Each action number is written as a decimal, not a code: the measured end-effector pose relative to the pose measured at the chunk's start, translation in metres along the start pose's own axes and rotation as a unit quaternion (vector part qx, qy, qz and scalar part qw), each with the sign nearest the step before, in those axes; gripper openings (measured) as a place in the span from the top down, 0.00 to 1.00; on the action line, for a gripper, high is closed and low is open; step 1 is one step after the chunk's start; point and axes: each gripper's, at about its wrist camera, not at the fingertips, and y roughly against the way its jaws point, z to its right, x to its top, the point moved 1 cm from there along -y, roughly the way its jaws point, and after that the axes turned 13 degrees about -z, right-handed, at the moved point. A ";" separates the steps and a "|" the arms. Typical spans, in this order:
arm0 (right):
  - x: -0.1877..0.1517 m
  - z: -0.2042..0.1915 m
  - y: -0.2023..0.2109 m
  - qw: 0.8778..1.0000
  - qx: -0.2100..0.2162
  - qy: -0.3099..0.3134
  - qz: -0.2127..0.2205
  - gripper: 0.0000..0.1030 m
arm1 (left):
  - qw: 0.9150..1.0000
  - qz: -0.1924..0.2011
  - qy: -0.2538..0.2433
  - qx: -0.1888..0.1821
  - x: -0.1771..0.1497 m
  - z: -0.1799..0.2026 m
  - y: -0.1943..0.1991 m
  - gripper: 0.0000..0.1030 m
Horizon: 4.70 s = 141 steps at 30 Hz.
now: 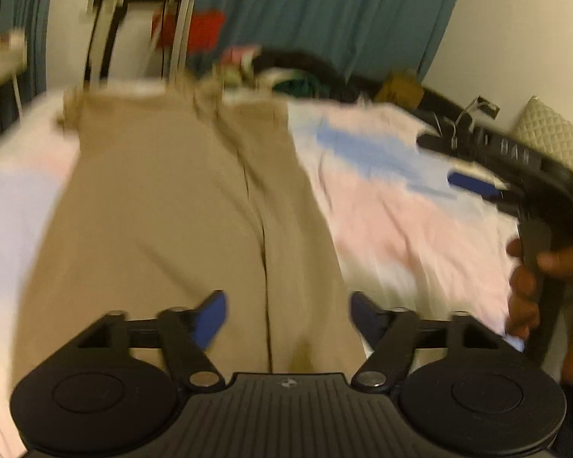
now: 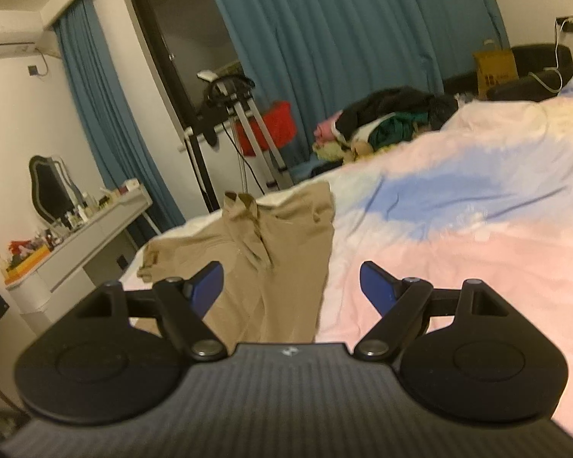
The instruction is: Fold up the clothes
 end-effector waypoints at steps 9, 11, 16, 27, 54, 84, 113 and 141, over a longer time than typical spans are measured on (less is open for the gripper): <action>-0.002 -0.003 0.012 0.999 -0.020 0.006 0.034 0.22 | 0.989 0.105 -0.074 0.072 0.049 0.018 0.015 0.00; -0.003 -0.003 0.009 0.999 -0.021 0.005 0.034 0.22 | 0.990 0.109 -0.067 0.062 0.050 0.017 0.006 0.00; -0.008 -0.006 0.001 0.999 -0.020 0.011 0.033 0.22 | 0.991 0.113 -0.041 0.054 0.037 -0.002 -0.011 0.00; -0.017 -0.017 -0.015 0.999 -0.041 0.018 0.031 0.22 | 0.994 0.087 0.020 0.064 0.026 -0.044 -0.028 0.00; 0.005 -0.078 -0.100 0.991 -0.089 0.092 -0.043 0.23 | 0.990 0.087 0.059 0.098 0.023 -0.086 0.003 0.00; 0.042 -0.340 -0.506 0.953 -0.001 0.266 -0.145 0.87 | 0.933 0.105 0.300 0.168 0.002 -0.239 -0.007 0.02; 0.136 0.000 -0.358 0.997 0.023 -0.049 -0.062 0.59 | 0.965 0.064 0.148 0.209 0.015 -0.130 -0.063 0.03; -0.012 -0.076 -0.010 0.998 0.029 0.004 -0.049 0.30 | 0.983 0.073 0.071 0.151 -0.002 -0.072 0.008 0.03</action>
